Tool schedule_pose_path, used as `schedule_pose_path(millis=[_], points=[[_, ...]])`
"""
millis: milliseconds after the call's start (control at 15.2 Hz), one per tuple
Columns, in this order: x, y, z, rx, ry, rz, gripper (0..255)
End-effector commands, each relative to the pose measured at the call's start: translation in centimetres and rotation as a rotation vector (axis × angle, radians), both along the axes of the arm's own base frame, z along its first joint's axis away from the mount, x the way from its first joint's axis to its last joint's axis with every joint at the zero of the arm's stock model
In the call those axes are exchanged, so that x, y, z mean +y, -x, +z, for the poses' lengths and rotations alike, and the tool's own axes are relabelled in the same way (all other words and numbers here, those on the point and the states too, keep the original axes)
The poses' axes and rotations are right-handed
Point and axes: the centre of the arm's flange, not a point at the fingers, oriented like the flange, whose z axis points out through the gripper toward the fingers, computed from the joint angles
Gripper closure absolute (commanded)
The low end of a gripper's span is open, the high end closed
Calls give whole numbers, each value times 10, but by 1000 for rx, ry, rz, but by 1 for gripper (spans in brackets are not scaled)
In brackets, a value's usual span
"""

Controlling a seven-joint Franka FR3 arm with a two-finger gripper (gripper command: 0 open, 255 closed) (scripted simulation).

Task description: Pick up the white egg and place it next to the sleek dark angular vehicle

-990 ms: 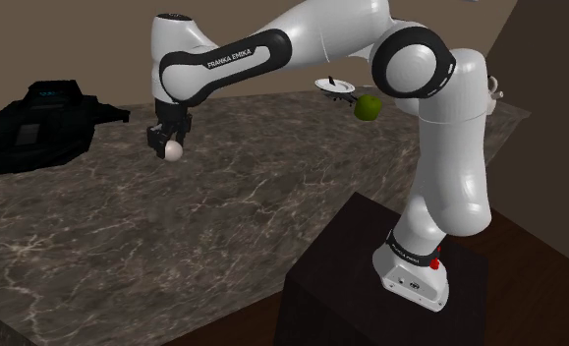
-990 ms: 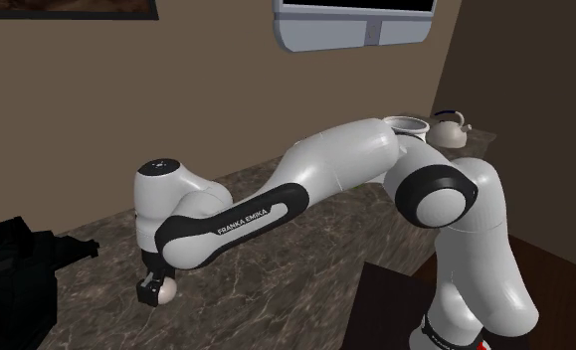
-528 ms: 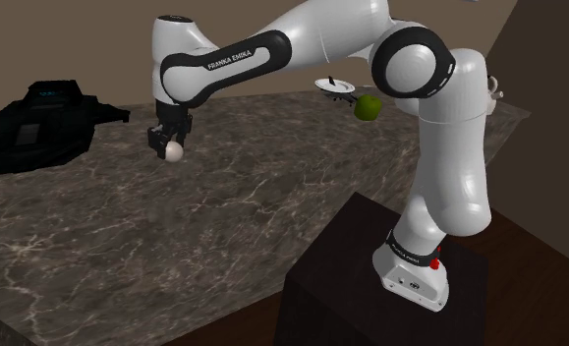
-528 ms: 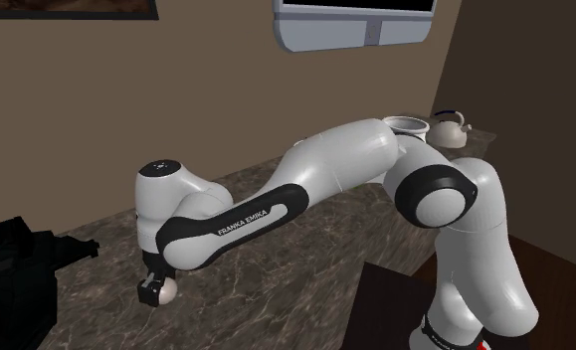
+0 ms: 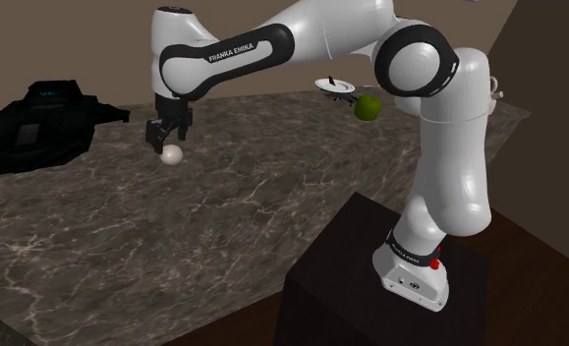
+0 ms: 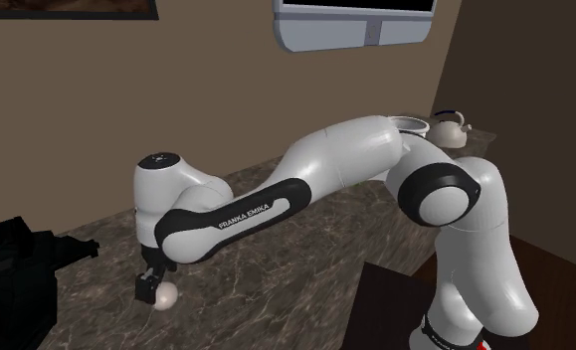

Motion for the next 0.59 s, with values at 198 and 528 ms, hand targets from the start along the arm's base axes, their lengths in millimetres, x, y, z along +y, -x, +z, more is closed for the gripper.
schedule_pose_path(millis=[198, 528], points=[[-5, 8, 34, 0, 0, 0, 0], [-5, 8, 34, 0, 0, 0, 0]])
